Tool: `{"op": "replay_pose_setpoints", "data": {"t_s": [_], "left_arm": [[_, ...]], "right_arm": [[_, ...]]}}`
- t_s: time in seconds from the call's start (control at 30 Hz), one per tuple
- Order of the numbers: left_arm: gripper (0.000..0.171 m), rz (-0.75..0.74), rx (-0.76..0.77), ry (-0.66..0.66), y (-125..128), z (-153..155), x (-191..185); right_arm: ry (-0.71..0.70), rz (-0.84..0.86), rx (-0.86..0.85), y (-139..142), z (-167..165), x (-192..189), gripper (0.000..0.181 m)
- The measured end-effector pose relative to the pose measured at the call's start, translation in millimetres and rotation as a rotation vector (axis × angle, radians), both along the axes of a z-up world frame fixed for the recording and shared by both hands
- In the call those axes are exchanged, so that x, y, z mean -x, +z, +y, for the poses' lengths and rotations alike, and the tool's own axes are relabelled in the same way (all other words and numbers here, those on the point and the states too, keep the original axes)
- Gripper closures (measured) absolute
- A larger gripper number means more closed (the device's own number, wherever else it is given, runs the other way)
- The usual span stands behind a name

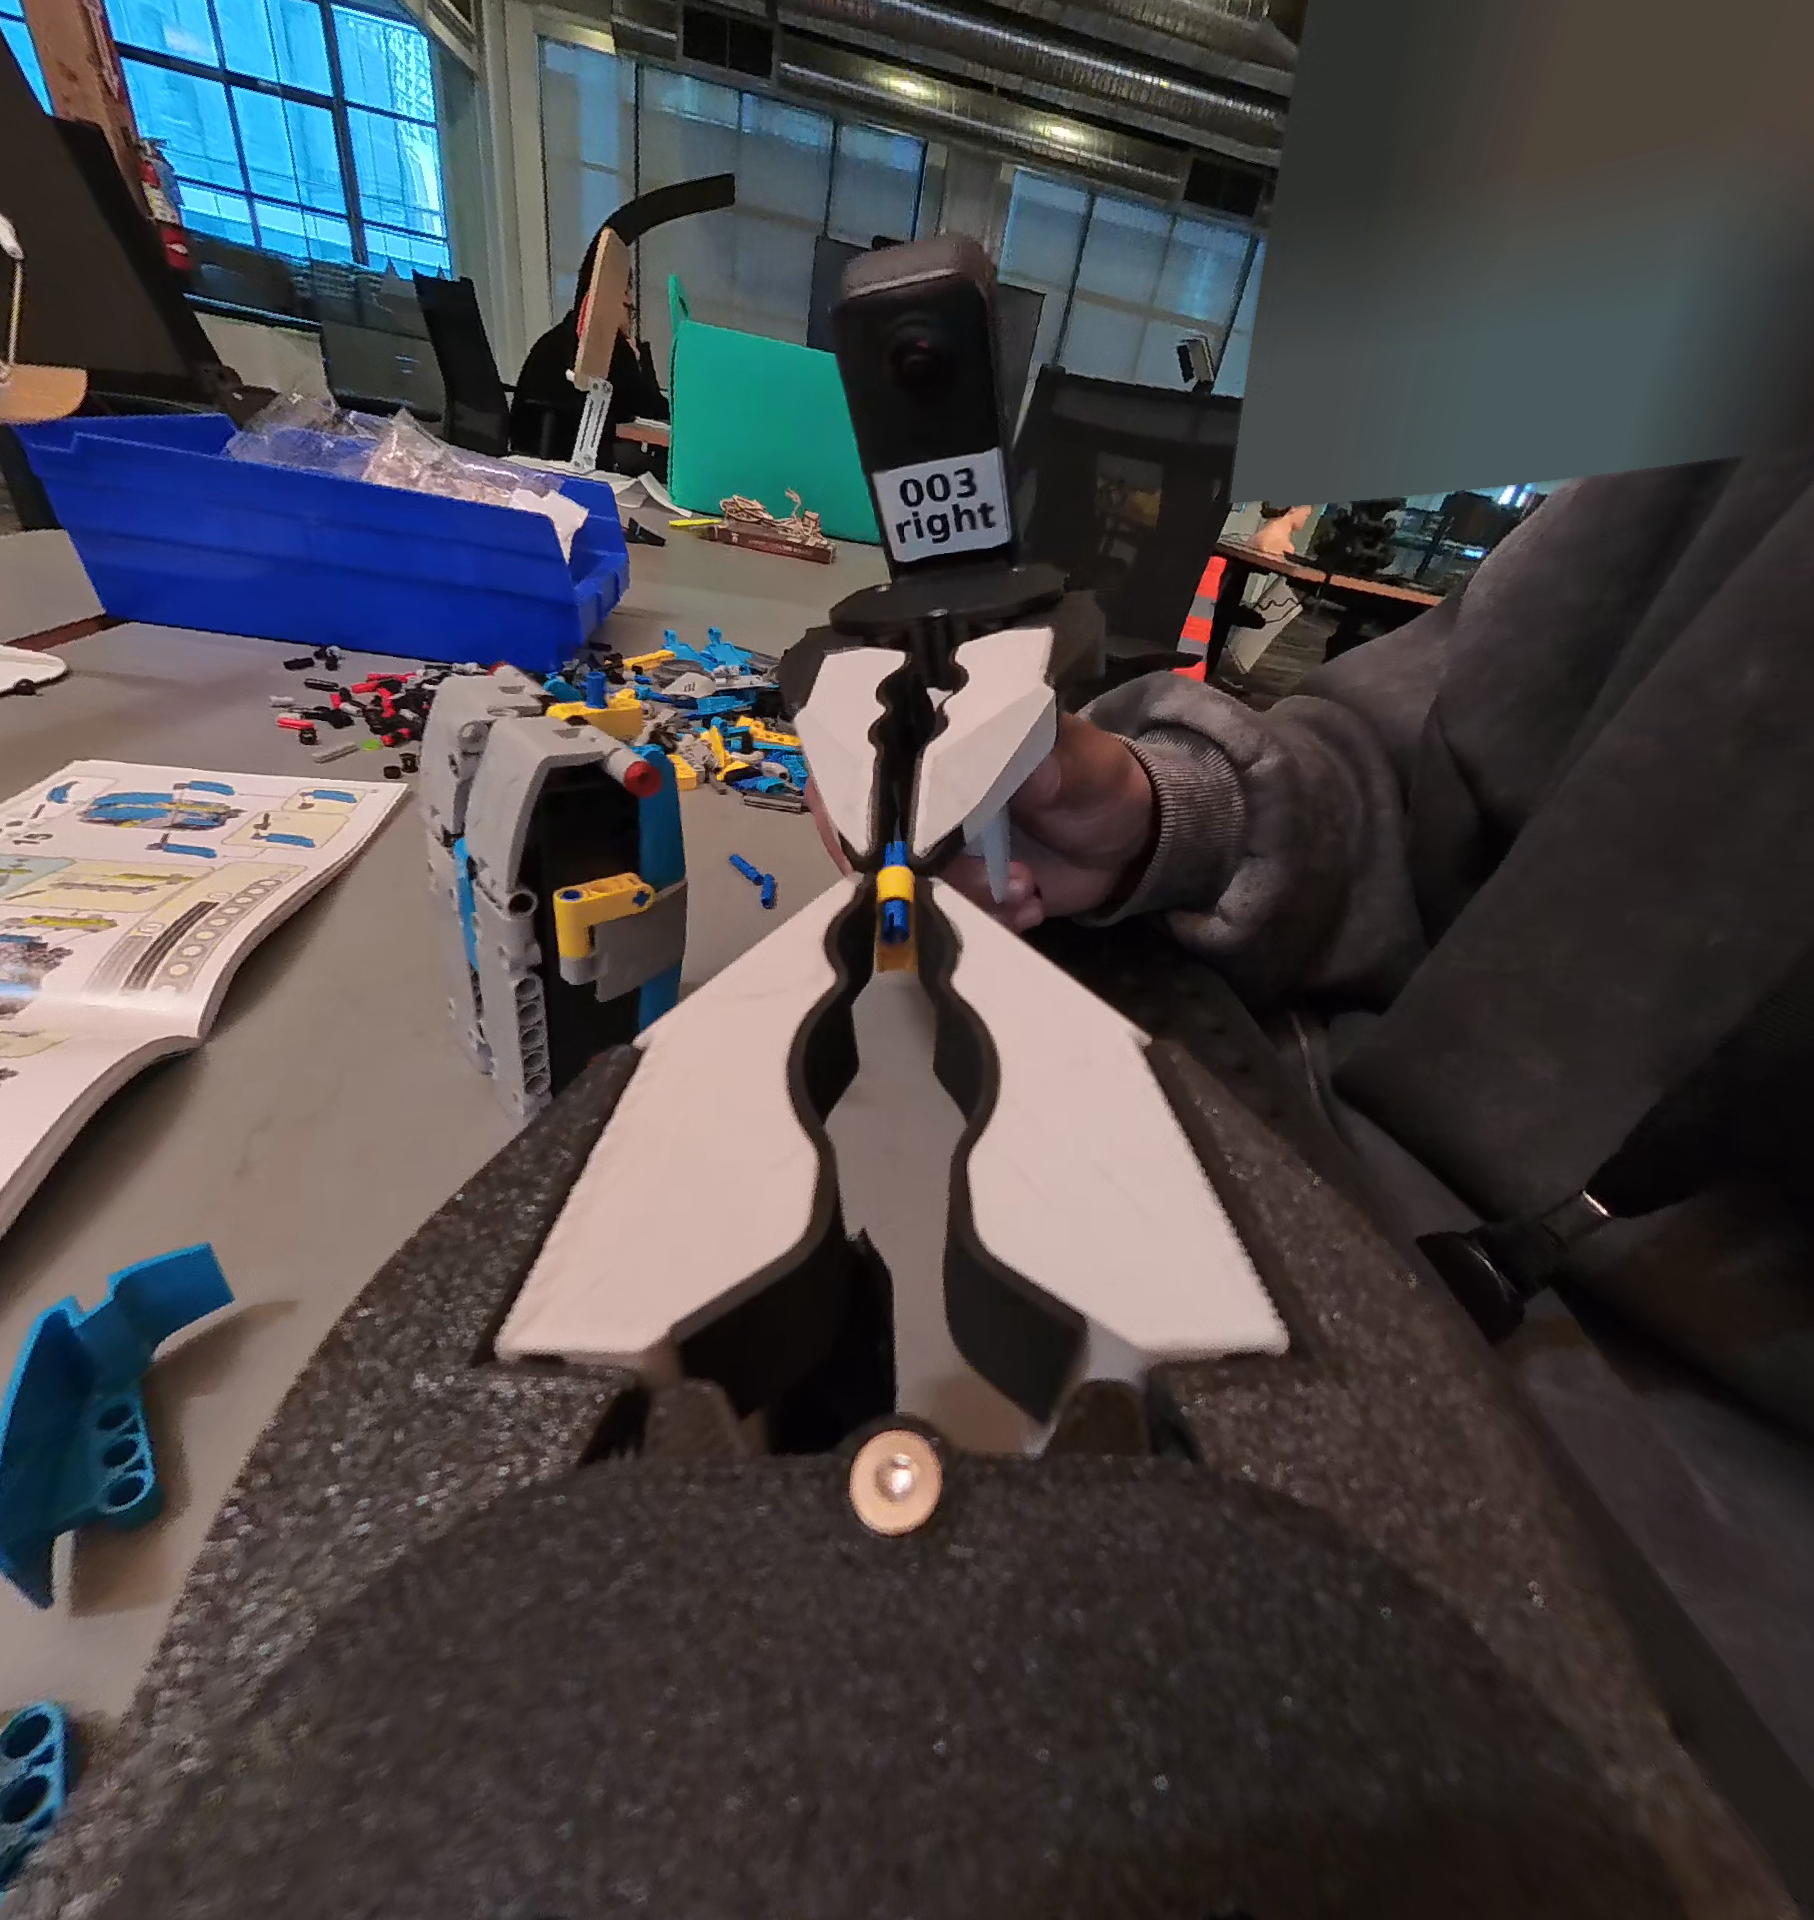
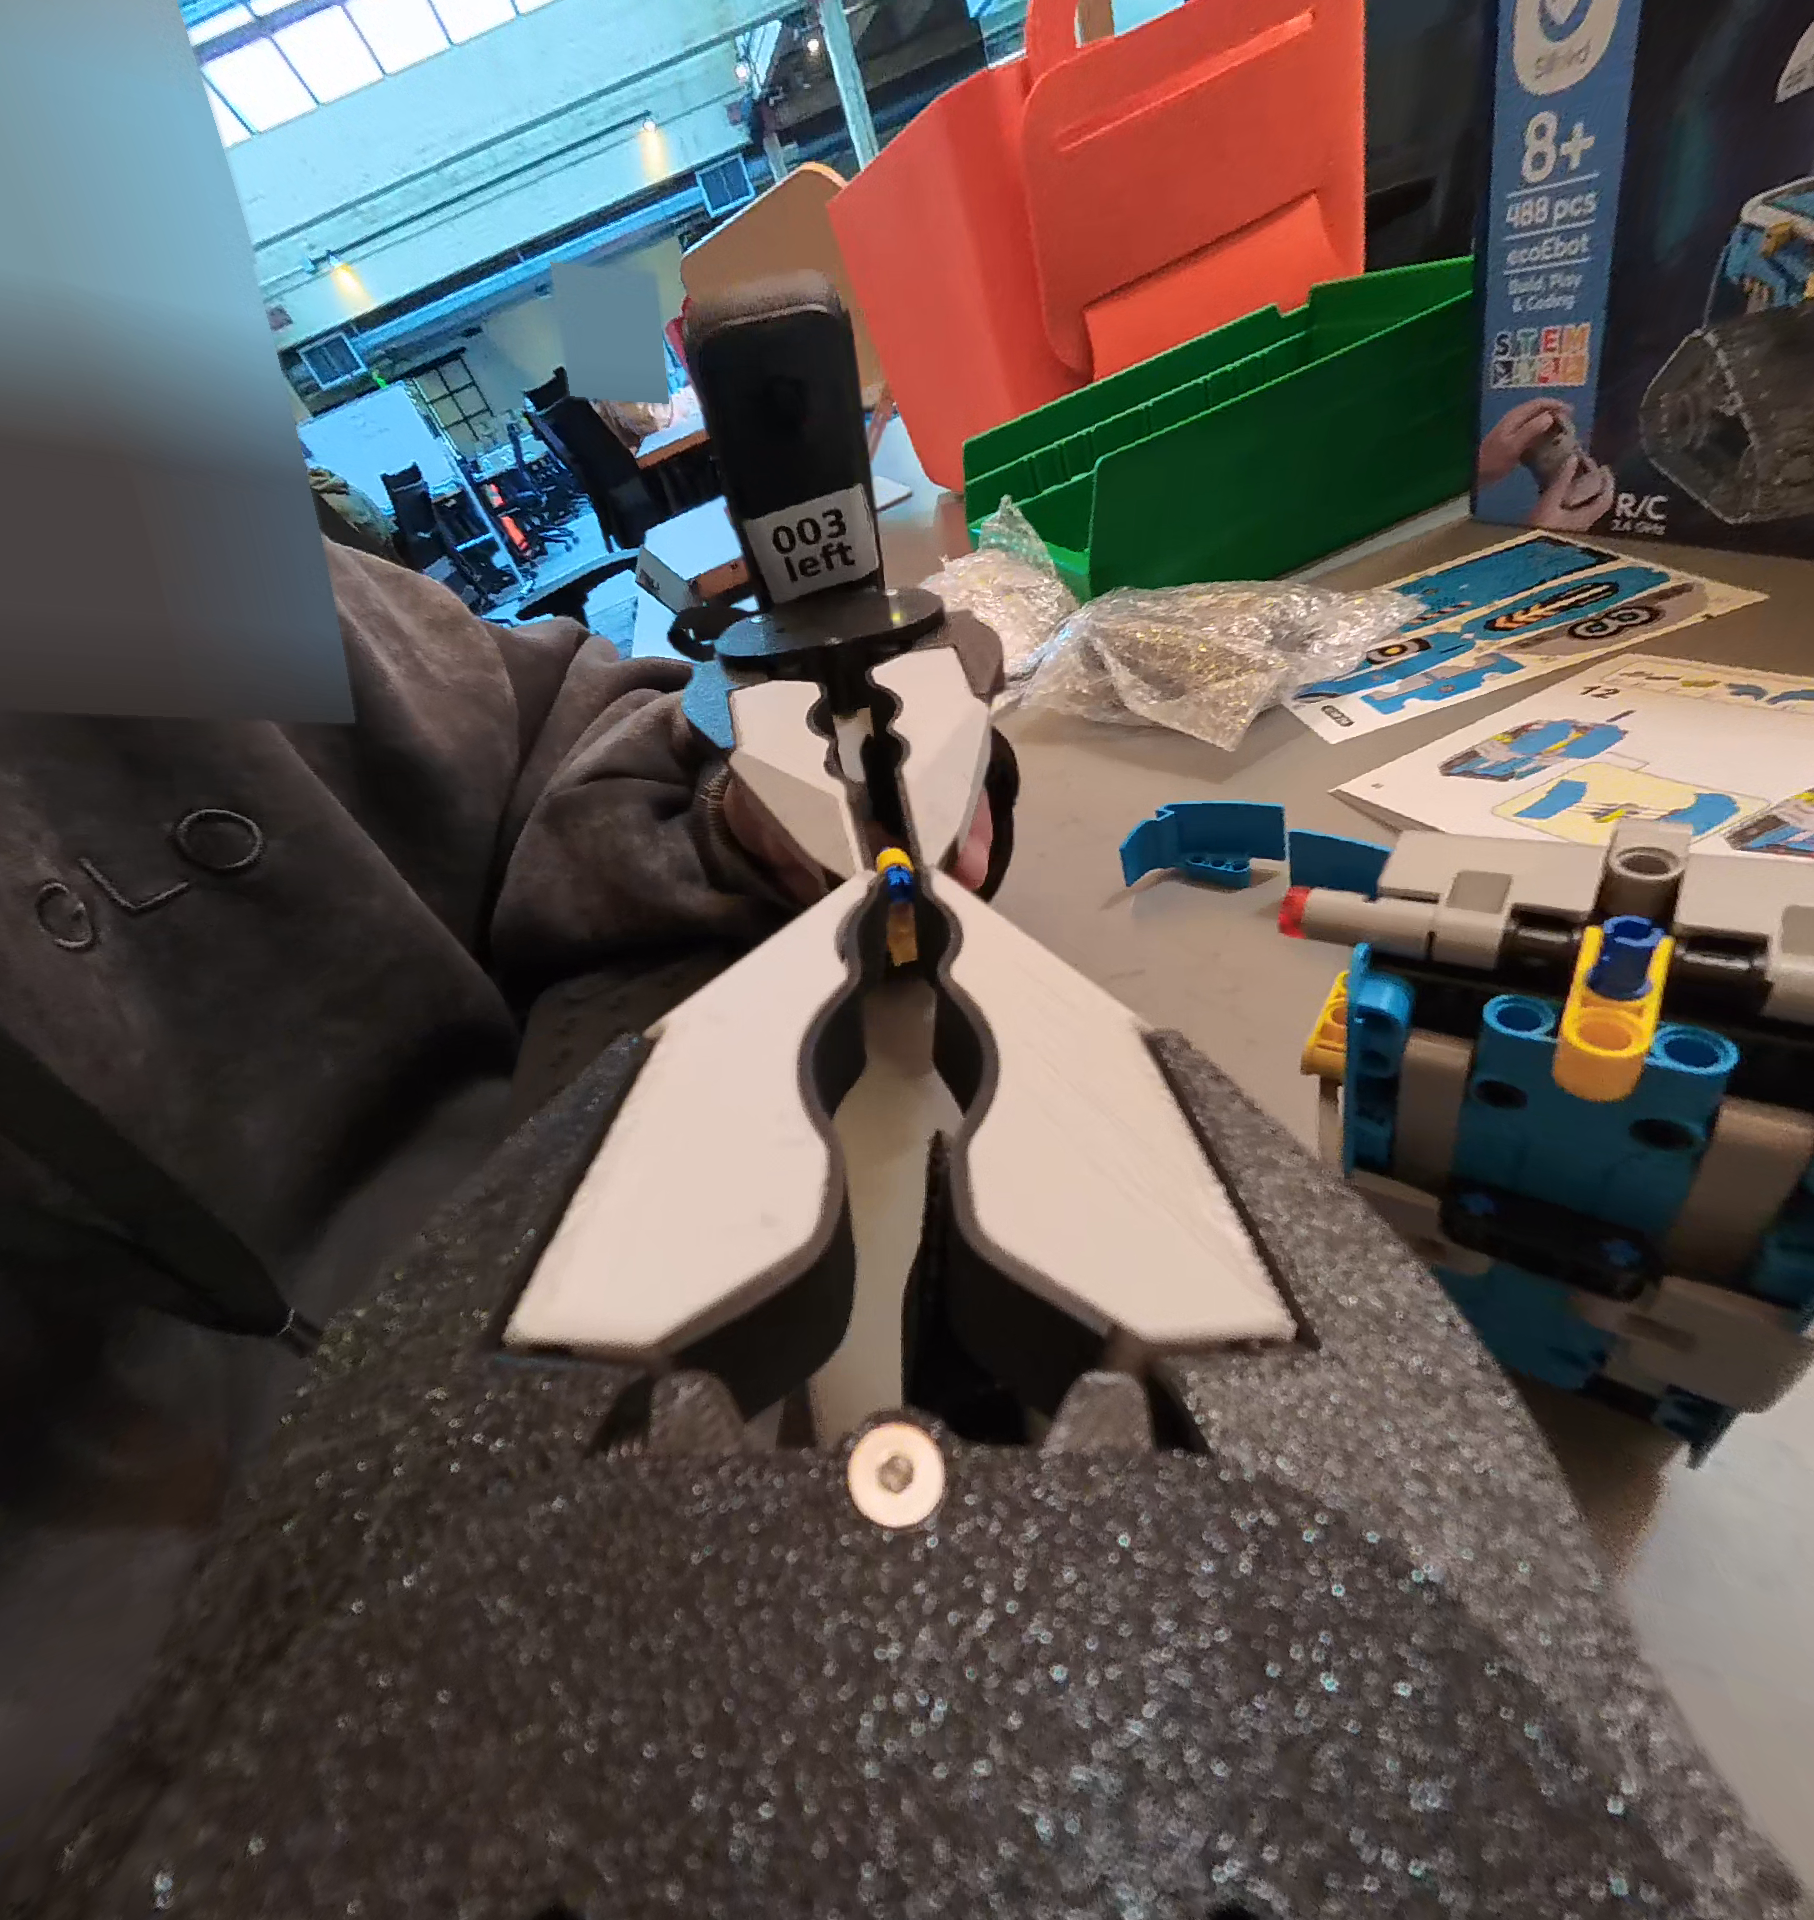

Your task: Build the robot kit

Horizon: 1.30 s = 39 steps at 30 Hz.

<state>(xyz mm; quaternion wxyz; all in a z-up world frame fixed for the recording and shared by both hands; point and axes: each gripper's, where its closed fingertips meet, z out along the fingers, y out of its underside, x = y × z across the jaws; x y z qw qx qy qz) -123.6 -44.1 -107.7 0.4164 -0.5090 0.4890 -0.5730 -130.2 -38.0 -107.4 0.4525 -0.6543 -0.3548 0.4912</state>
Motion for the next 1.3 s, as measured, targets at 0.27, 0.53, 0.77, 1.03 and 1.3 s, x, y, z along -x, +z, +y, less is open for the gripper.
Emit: {"op": "replay_pose_setpoints", "data": {"t_s": [0.27, 0.53, 0.77, 1.03, 1.3], "left_arm": [[0.166, 0.020, -0.025, 0.006, -4, -3, -1], [0.165, -0.006, 0.117, -0.022, 1, 7, -1], [0.148, -0.002, 0.193, -0.031, 0, 9, -2], [0.164, -0.051, 0.238, -0.059, 6, 6, 0], [0.165, -0.054, 0.271, -0.098, 7, 4, 2]], "right_arm": [[0.029, -0.022, 0.024, -5, -4, 0, 0.177], [-0.006, 0.038, 0.066, 0, 7, -2, 0.177], [-0.024, 0.150, 0.152, 10, 12, -8, 0.177], [-0.008, 0.154, 0.143, 12, 9, -3, 0.177], [0.002, 0.120, 0.107, 13, 7, -3, 0.176]]}}
